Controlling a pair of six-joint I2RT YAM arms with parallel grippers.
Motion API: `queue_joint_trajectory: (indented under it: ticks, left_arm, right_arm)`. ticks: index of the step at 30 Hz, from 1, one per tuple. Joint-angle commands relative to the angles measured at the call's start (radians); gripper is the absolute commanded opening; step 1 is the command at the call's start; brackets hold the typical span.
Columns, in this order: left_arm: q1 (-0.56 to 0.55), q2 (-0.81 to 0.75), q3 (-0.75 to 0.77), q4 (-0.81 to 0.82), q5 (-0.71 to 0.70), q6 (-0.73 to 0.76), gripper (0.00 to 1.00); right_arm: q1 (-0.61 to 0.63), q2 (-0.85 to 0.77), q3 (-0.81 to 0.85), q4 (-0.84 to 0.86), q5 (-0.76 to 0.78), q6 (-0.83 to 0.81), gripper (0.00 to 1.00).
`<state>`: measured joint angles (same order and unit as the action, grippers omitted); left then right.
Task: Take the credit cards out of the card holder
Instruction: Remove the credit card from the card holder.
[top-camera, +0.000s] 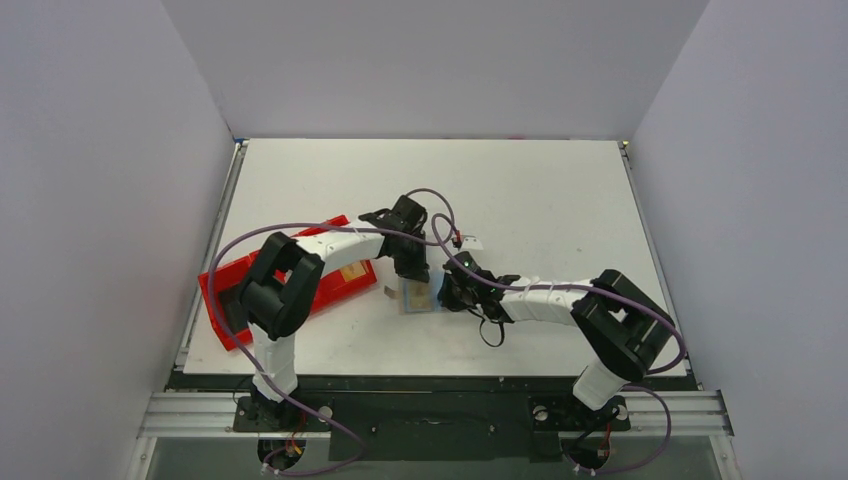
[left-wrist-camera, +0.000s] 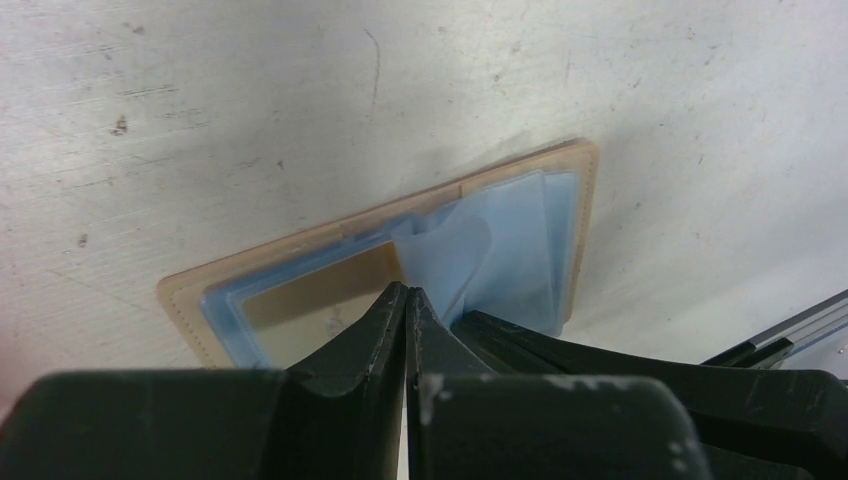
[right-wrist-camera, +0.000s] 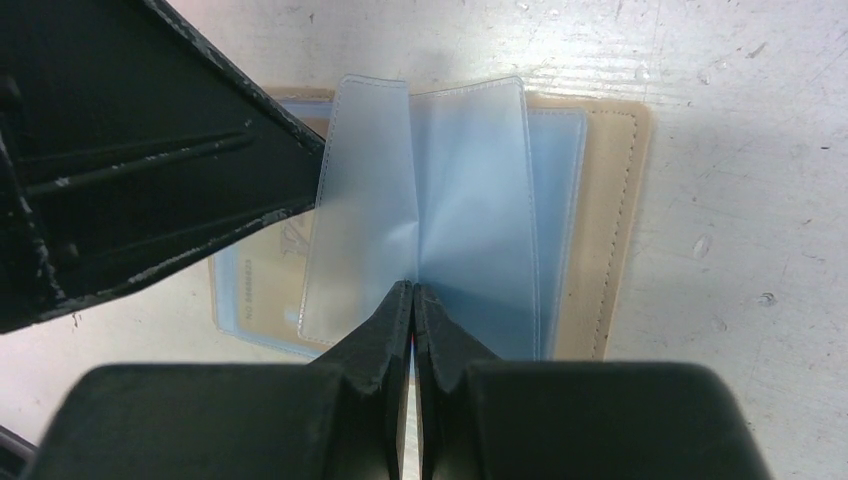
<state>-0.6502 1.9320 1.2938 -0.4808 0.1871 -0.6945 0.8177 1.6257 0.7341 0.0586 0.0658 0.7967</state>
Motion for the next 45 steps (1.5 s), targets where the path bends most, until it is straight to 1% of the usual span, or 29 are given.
queue_joint_trajectory:
  ticks: [1, 6, 9, 17, 23, 32, 36, 39, 42, 45]
  left_arm:
    - [-0.015, -0.022, 0.008, 0.044, 0.035, 0.014, 0.00]
    - [-0.030, -0.039, 0.007, 0.046, 0.054, 0.013, 0.00]
    - [-0.041, -0.044, 0.005, 0.049, 0.063, 0.009, 0.00]
    - [-0.069, -0.009, 0.045, 0.059, 0.078, 0.001, 0.00]
    - [-0.082, 0.053, 0.083, 0.071, 0.085, -0.013, 0.00]
    - [-0.089, 0.105, 0.101, 0.075, 0.087, -0.021, 0.00]
    - [-0.086, 0.069, 0.105, 0.059, 0.070, -0.018, 0.00]
    - [-0.074, 0.023, 0.107, 0.022, 0.026, -0.011, 0.00]
    - [-0.042, -0.050, 0.081, -0.014, -0.011, -0.005, 0.00]
    - [0.007, -0.113, 0.044, -0.036, -0.052, 0.007, 0.00]
  right_arm:
    - [-0.016, -0.047, -0.016, -0.035, 0.008, -0.007, 0.00]
    - [-0.037, -0.106, 0.014, -0.084, 0.011, -0.023, 0.00]
    - [-0.058, -0.171, 0.032, -0.130, 0.011, -0.031, 0.00]
    - [-0.097, -0.334, 0.057, -0.244, 0.056, -0.041, 0.14]
    - [-0.115, -0.393, 0.038, -0.280, 0.063, -0.040, 0.15]
    - [-0.128, -0.389, 0.018, -0.280, 0.033, -0.037, 0.15]
    - [-0.128, -0.369, 0.028, -0.274, 0.010, -0.039, 0.15]
    - [-0.126, -0.355, 0.038, -0.266, -0.020, -0.038, 0.16]
    - [-0.114, -0.329, 0.058, -0.267, -0.027, -0.043, 0.22]
    - [-0.062, -0.297, 0.105, -0.290, -0.001, -0.055, 0.27]
